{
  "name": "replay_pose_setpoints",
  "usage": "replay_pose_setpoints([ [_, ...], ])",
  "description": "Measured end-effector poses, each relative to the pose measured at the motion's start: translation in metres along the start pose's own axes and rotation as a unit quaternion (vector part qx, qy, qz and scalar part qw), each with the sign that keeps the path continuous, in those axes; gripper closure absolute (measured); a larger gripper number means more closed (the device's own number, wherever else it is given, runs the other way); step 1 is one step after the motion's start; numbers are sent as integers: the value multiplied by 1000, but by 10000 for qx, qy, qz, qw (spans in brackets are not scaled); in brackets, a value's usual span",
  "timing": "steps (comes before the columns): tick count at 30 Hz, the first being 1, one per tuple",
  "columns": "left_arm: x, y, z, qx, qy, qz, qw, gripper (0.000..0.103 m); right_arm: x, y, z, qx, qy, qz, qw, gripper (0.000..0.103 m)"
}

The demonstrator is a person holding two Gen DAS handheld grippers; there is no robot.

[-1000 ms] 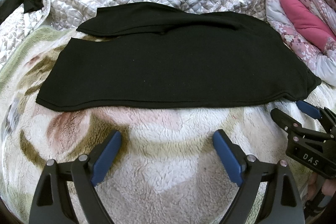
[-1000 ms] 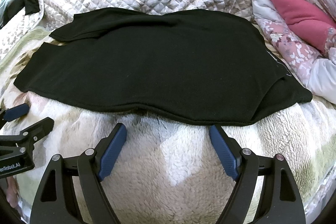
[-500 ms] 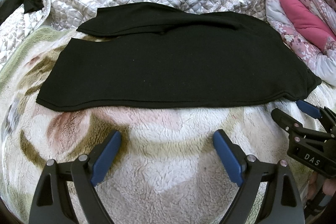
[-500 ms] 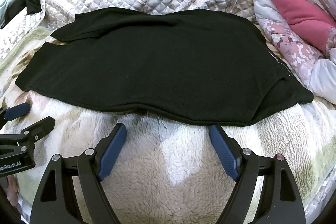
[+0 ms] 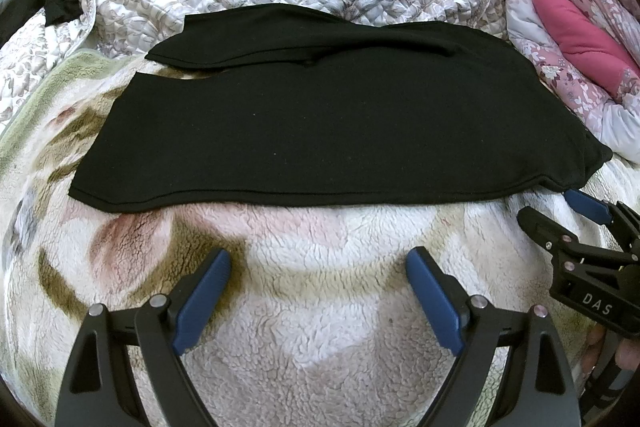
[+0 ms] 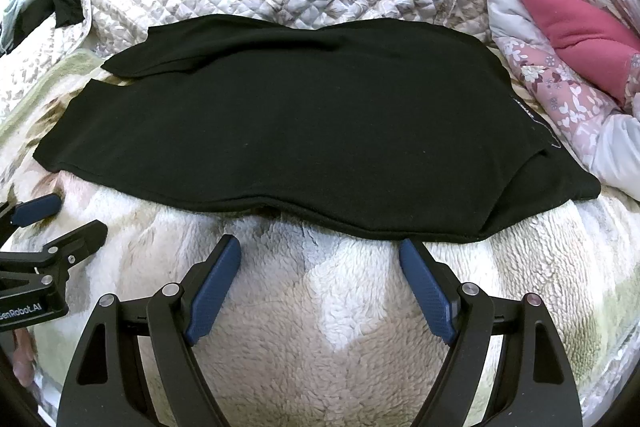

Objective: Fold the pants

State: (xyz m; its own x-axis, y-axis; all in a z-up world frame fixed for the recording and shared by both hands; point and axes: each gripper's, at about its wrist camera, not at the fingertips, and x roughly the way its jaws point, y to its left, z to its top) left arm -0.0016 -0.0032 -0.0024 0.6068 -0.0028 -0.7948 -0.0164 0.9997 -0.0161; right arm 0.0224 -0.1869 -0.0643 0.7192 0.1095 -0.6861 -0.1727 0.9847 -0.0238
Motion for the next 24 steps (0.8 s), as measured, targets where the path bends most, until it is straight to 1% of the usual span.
replay_pose_setpoints([
  [24,1,0,0,9,-2,0,10000,12,2,0,2,-59,95,18,9999,21],
])
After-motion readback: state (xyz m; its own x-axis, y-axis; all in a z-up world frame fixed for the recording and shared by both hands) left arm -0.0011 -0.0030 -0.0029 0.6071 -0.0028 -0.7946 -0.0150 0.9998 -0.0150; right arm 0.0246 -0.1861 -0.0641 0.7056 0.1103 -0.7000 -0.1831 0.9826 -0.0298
